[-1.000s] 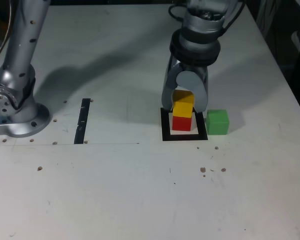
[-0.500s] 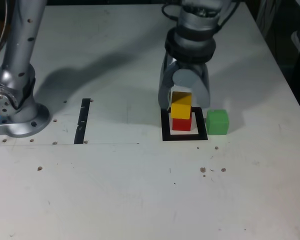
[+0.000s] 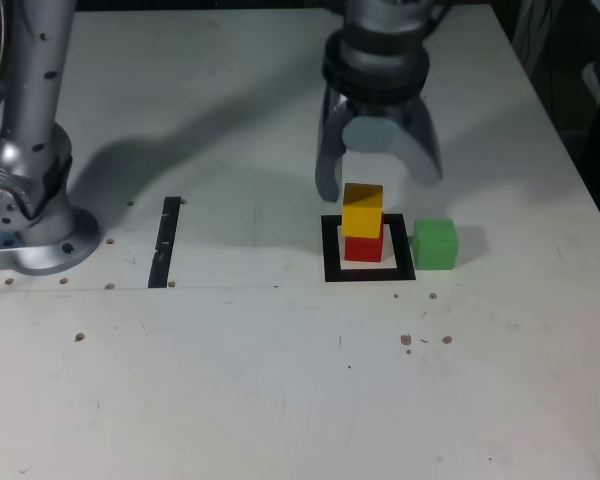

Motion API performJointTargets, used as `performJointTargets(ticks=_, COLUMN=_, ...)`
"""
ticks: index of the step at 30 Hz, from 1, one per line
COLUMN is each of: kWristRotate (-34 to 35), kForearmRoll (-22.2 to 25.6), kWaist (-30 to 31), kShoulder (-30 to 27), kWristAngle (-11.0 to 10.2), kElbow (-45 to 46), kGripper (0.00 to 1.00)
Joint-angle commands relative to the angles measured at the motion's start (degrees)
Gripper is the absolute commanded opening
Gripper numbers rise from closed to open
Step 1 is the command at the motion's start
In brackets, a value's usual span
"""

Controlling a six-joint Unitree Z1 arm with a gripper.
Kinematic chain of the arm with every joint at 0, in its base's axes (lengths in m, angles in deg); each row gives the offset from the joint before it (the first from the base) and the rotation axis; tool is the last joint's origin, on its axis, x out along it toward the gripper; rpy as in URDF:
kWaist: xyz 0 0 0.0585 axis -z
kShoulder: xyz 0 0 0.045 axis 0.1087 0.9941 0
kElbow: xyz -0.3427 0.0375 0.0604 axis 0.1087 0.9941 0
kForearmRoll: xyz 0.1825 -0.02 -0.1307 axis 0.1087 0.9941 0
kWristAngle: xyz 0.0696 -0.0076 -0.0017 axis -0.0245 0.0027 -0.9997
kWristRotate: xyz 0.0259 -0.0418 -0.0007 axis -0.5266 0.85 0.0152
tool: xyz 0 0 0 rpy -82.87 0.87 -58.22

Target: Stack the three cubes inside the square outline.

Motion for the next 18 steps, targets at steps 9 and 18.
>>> performJointTargets(ticks=9, kWristRotate=1.3, kForearmRoll=7.6, kWaist=6.8, kShoulder=3.8, kWristAngle=-4.6, kElbow=-14.2, kGripper=0.99)
performJointTargets(ticks=18, kWristRotate=-3.4, kForearmRoll=7.4, kWaist=7.2, kShoulder=8.0, kWristAngle=-5.1, kElbow=-19.4, kGripper=0.99)
